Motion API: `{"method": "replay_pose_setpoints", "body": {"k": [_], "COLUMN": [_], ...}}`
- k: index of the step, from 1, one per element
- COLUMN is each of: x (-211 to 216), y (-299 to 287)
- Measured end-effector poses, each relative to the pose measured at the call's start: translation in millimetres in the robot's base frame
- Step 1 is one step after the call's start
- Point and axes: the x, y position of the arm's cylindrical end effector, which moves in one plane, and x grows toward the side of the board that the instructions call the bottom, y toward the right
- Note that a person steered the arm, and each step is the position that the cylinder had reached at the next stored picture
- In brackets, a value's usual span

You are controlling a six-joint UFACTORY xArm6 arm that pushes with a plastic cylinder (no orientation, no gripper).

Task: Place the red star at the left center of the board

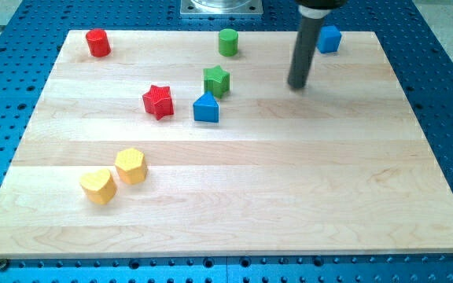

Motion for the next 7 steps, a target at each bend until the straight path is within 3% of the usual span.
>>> {"method": "replay_pose_setpoints", "body": {"k": [3, 4, 6, 7], "x": [65, 88, 129, 129], "y": [-255, -296, -270, -309]}}
